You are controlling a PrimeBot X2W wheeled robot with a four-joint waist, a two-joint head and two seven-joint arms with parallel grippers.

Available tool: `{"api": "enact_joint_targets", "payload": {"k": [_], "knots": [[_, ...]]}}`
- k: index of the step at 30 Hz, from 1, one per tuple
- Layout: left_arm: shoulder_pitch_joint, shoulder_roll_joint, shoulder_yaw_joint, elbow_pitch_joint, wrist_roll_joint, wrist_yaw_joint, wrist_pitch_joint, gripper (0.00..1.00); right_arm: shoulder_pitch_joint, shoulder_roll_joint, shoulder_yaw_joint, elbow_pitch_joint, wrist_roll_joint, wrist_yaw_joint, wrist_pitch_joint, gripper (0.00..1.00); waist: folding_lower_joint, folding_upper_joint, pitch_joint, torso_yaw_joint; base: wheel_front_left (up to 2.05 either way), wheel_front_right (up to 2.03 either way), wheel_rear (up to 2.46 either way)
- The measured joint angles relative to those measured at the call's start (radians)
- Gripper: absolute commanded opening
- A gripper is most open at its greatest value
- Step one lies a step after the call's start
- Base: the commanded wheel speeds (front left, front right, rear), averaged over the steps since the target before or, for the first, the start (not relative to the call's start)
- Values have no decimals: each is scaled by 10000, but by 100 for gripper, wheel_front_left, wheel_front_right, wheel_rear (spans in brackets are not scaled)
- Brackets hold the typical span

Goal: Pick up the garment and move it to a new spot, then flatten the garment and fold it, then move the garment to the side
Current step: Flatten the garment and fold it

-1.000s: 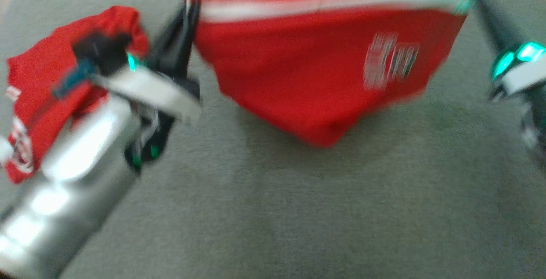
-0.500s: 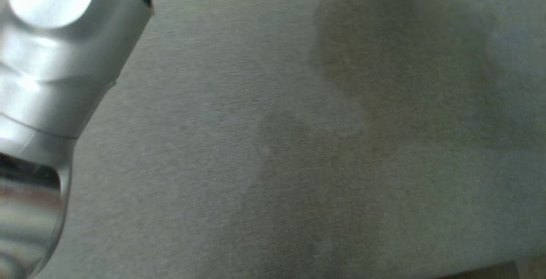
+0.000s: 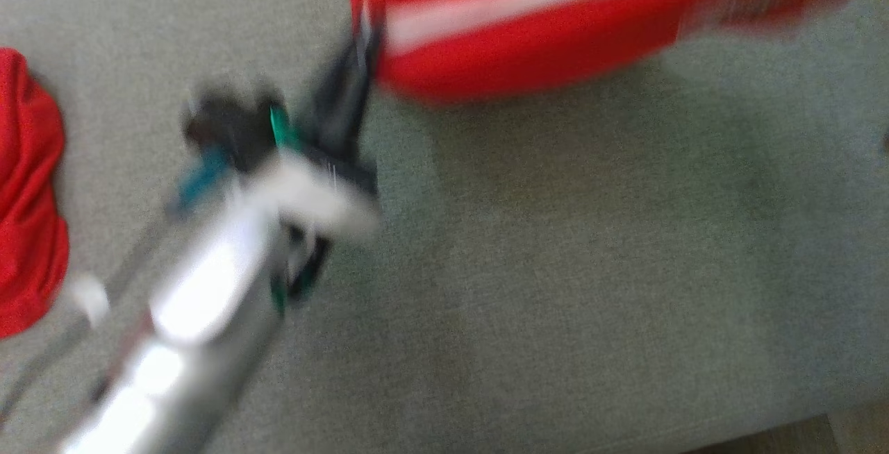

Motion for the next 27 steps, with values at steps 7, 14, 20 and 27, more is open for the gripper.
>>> {"api": "enact_joint_targets", "payload": {"k": [7,14,20,27], "knots": [[3937,198,224,-1256,587,408,2,0,3554,345,-527,-938,-155,0,8,0,-1,0,-796,-16,0,0,0],[6291,489,15,-1994,604,662,12,0,6497,326,-984,-1962,153,0,10,0,-3,0,-1635,22,0,0,0],[6488,662,-209,-2823,587,744,278,0,7218,257,-1860,-2351,-161,0,12,0,0,0,-1684,321,0,0,0],[4640,-128,-111,-2431,646,732,535,0,5850,35,-2079,-1507,-1191,0,671,0,3,0,-1170,753,0,0,0]]}}
